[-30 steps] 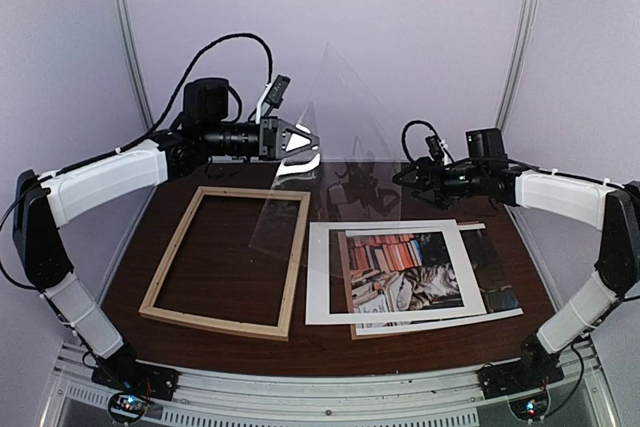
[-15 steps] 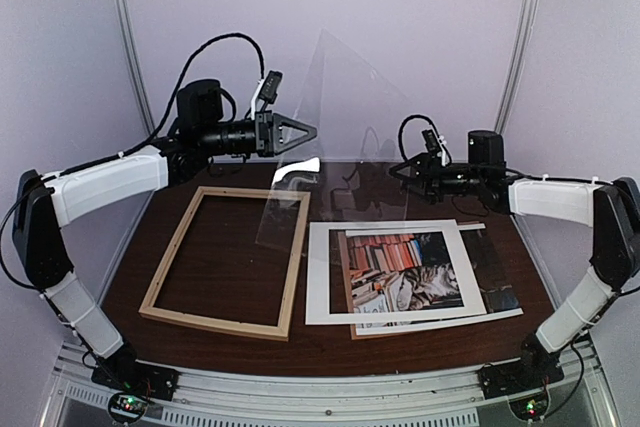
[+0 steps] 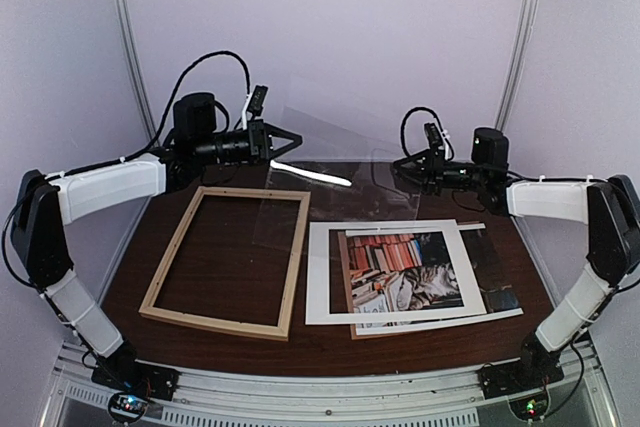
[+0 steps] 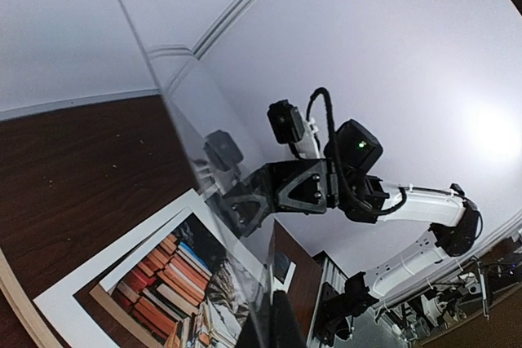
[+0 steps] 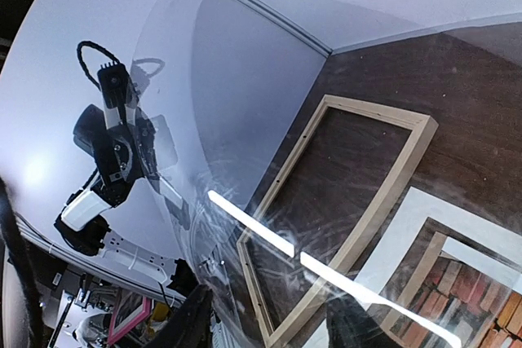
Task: Put the photo into the frame
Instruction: Pass from the left arm to the right
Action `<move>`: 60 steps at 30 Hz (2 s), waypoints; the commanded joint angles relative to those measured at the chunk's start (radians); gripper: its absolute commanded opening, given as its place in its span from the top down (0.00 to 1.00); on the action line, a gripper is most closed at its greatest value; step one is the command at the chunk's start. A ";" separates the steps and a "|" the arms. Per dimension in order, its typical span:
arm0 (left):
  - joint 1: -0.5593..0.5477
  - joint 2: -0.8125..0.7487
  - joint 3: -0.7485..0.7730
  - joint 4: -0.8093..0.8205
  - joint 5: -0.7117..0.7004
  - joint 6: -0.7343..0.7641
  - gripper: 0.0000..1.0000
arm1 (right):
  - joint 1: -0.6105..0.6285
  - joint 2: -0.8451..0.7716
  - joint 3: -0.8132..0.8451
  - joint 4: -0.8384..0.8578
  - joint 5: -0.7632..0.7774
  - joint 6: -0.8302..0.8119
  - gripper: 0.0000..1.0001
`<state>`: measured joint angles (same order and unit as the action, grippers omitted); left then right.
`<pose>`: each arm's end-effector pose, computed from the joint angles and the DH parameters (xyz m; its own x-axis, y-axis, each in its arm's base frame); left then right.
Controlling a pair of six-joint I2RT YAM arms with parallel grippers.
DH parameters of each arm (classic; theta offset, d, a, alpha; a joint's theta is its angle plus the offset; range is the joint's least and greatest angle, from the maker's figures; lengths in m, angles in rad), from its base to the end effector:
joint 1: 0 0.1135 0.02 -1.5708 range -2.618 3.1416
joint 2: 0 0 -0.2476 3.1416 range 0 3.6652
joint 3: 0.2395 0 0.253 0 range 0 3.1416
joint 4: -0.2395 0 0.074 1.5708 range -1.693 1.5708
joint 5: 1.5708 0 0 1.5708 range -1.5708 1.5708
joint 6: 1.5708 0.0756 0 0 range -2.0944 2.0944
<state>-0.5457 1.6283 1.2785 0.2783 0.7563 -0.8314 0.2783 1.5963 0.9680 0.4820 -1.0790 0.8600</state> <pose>0.3272 -0.2594 0.3236 -0.7524 -0.1719 -0.6359 0.6035 0.2070 -0.7700 0.3365 0.1654 0.2491 -0.8252 0.1364 -0.5481 -0.5255 0.1703 0.8336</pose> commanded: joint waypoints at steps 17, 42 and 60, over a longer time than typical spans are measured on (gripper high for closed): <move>0.004 -0.020 -0.059 -0.136 -0.219 0.018 1.00 | 0.000 -0.077 0.083 -0.352 0.069 -0.225 0.92; 0.017 -0.028 -0.084 -0.347 -0.365 0.139 0.49 | 0.006 -0.105 0.223 -0.648 0.094 -0.376 1.00; 0.344 0.164 0.109 -0.991 -0.952 0.432 0.18 | 0.013 -0.163 0.365 -0.951 0.121 -0.465 1.00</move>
<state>-0.2279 1.7023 1.3315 -0.5705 -0.0044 -0.4706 0.2859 1.4906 1.2942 -0.4759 -0.9428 0.3779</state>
